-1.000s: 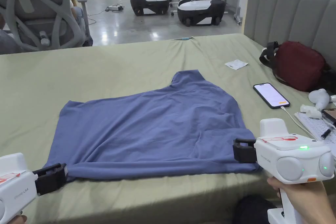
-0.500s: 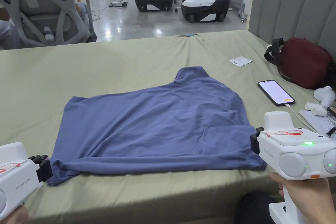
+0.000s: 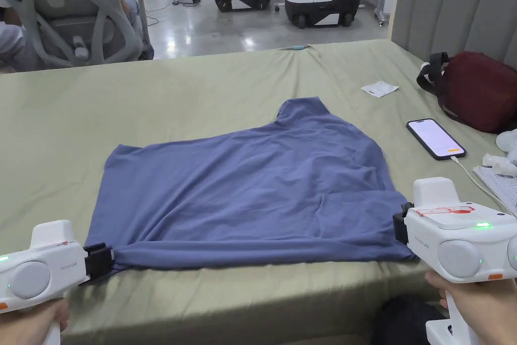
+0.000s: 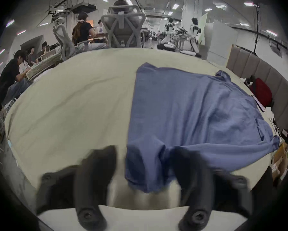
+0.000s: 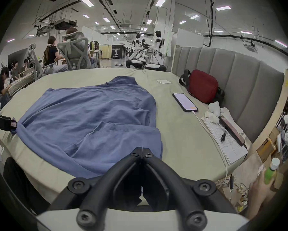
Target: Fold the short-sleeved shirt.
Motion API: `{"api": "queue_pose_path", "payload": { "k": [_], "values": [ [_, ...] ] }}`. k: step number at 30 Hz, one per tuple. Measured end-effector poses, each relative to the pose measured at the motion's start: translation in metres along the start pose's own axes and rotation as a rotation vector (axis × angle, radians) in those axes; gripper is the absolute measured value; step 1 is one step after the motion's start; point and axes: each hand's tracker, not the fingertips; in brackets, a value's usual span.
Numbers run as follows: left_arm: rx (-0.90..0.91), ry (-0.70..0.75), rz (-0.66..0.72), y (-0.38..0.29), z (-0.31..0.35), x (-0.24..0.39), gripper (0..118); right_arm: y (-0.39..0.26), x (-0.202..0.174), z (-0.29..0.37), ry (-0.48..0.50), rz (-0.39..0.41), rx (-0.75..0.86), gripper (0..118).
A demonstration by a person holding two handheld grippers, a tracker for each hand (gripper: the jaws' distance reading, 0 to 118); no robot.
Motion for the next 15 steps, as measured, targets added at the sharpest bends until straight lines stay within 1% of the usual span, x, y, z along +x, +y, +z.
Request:
{"api": "queue_pose_path", "payload": {
  "k": [1,2,3,6,7,8,9,10,11,12,13,15],
  "values": [
    [-0.008,-0.039,0.024,-0.002,-0.001,0.001,30,-0.001,0.000,-0.001,0.000,0.005,-0.007,0],
    [0.004,-0.044,0.033,-0.003,-0.001,0.002,19,0.000,0.000,-0.002,0.000,0.008,-0.011,0],
    [0.012,-0.053,0.041,-0.002,0.000,0.003,13,0.000,0.000,-0.003,-0.001,0.009,-0.014,0],
    [0.010,-0.036,0.031,0.000,0.003,0.007,13,-0.001,0.000,-0.004,0.010,0.008,-0.023,0],
    [0.011,-0.035,0.027,0.000,0.003,0.007,13,-0.001,0.000,-0.005,0.015,0.009,-0.026,6],
    [0.013,-0.033,0.025,0.000,0.005,0.007,13,-0.001,0.001,-0.006,0.021,0.008,-0.030,26],
    [0.015,-0.035,0.025,0.000,0.005,0.007,13,-0.003,0.001,-0.008,0.032,0.008,-0.039,63],
    [0.015,-0.037,0.026,0.000,0.005,0.006,13,-0.003,0.002,-0.011,0.046,0.011,-0.054,108],
    [0.016,-0.040,0.030,0.001,0.006,0.005,13,-0.004,0.002,-0.017,0.047,0.013,-0.076,118],
    [0.017,-0.043,0.034,0.000,0.007,0.004,13,-0.007,0.001,-0.021,0.042,0.019,-0.088,118],
    [0.017,-0.045,0.036,0.000,0.007,0.003,13,-0.009,0.001,-0.022,0.042,0.023,-0.083,113],
    [0.016,-0.047,0.039,0.000,0.006,0.003,13,-0.011,0.001,-0.029,0.039,0.027,-0.086,110]
  ]
}}
